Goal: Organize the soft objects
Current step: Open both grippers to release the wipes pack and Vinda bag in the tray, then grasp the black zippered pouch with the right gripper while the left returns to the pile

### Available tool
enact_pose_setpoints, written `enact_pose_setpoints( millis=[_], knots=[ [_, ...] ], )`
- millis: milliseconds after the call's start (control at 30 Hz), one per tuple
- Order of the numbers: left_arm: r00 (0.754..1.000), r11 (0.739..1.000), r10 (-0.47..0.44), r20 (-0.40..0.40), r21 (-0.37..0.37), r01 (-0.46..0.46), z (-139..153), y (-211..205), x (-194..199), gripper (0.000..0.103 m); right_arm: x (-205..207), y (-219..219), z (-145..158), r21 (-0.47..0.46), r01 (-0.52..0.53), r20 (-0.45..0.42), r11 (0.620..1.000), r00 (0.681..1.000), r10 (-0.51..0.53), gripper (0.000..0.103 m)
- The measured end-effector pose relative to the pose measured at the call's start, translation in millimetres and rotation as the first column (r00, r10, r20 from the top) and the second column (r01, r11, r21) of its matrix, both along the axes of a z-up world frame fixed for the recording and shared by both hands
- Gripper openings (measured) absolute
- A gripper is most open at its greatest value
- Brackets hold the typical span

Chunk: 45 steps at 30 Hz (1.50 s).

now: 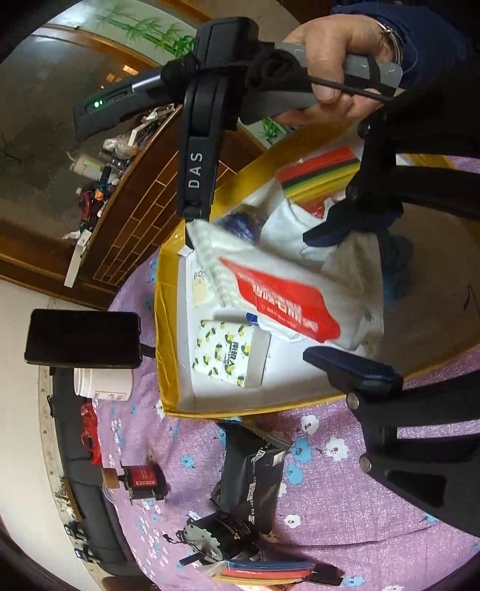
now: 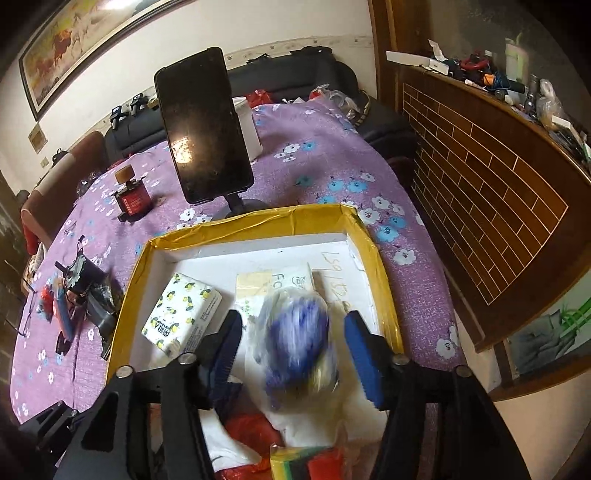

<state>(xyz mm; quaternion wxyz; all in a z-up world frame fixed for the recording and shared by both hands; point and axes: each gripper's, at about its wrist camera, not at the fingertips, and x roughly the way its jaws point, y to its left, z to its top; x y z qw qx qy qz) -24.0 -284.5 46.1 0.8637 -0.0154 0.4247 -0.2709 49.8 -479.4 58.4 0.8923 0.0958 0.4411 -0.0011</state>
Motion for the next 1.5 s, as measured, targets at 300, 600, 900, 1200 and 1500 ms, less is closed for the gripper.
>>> enact_pose_setpoints(
  millis=[300, 600, 900, 1200, 1500],
  knots=[
    [1.000, 0.999, -0.001, 0.027, -0.047, 0.002, 19, 17, -15, 0.060, -19, 15, 24, 0.015, 0.001, 0.064, 1.000, 0.998, -0.002, 0.064],
    [0.998, 0.997, 0.031, 0.063, -0.078, -0.026, 33, 57, -32, 0.065, -39, 67, 51, 0.041, -0.083, 0.140, 0.996, 0.987, 0.076, 0.067],
    [0.988, 0.988, 0.132, 0.081, -0.096, -0.124, 29, 138, -55, 0.067, -49, 144, 59, 0.097, -0.232, 0.179, 0.968, 0.960, 0.213, 0.070],
    [0.941, 0.945, 0.327, 0.090, -0.039, -0.325, -3, 230, -73, 0.067, -50, 240, 28, 0.105, -0.386, 0.131, 0.917, 0.919, 0.372, 0.070],
    [0.860, 0.860, 0.510, 0.008, -0.021, -0.509, -38, 301, -58, 0.067, 3, 243, 17, 0.054, -0.384, 0.059, 0.922, 0.923, 0.381, 0.070]
  ],
)
